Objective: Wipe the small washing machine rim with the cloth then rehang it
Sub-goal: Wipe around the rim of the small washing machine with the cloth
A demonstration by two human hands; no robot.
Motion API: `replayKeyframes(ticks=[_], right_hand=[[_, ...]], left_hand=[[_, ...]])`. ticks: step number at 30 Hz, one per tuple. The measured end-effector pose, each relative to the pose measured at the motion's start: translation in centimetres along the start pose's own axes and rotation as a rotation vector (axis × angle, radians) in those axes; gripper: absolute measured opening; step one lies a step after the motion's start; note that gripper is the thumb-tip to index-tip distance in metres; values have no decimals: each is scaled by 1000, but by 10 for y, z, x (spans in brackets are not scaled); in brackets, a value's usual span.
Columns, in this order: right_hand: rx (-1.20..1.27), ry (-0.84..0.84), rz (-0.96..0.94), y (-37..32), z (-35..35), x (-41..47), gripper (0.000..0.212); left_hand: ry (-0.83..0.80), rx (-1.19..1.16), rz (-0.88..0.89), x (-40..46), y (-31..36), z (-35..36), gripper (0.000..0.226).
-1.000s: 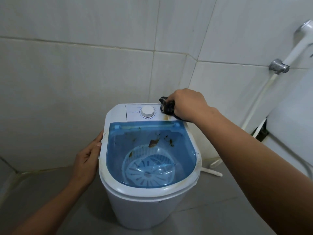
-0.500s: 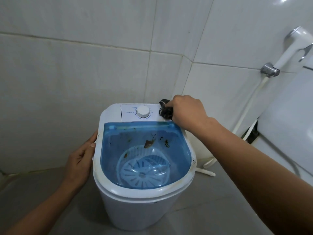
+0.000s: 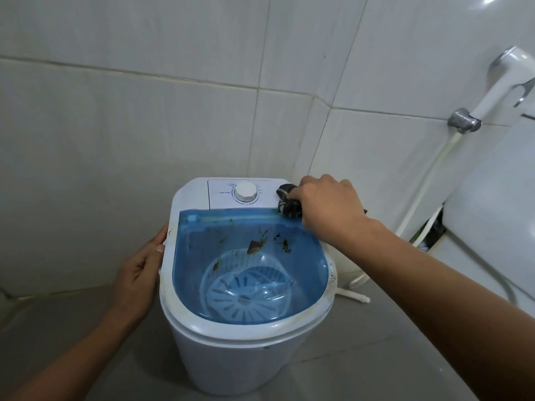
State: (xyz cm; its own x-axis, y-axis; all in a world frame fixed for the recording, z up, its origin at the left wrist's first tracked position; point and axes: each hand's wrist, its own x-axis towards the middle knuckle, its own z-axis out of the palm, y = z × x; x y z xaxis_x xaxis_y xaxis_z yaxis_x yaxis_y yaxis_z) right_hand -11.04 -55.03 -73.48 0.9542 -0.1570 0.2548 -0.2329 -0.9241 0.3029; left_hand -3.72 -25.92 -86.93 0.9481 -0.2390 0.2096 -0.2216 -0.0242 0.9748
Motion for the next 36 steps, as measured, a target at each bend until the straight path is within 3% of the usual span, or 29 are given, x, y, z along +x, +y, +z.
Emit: replayKeyframes(ticks=[4,9,11,14,19,24,30,33,36], right_hand=[[-8,10,148,-4,2,18,38],[186,-30,-23,-24,-6,6,49],[141,-45,50,-14,-6,7,45],[59,-70,211,1,-5,21,39],[126,-21,-9,-25,-8,-6,44],[129,-24,165,-15,-2,25,41],[317,-43,34,-17,-3,45,53],[380,-93,-54,-2,-4,29,55],[371,-73,-18,2,-3,33,52]], left_hand=[[-2,28,7,0,2,3,72],[3,20,22,2,0,3,68],[8,34,18,2,0,1,71],[10,42,11,0,-2,0,57],[21,11,0,2,-10,1,37],[-1,22,-31,-1,3,2,42],[-7,19,-40,0,1,-1,48],[-3,13,-27,-1,2,-3,37],[5,18,-36,-2,6,0,44]])
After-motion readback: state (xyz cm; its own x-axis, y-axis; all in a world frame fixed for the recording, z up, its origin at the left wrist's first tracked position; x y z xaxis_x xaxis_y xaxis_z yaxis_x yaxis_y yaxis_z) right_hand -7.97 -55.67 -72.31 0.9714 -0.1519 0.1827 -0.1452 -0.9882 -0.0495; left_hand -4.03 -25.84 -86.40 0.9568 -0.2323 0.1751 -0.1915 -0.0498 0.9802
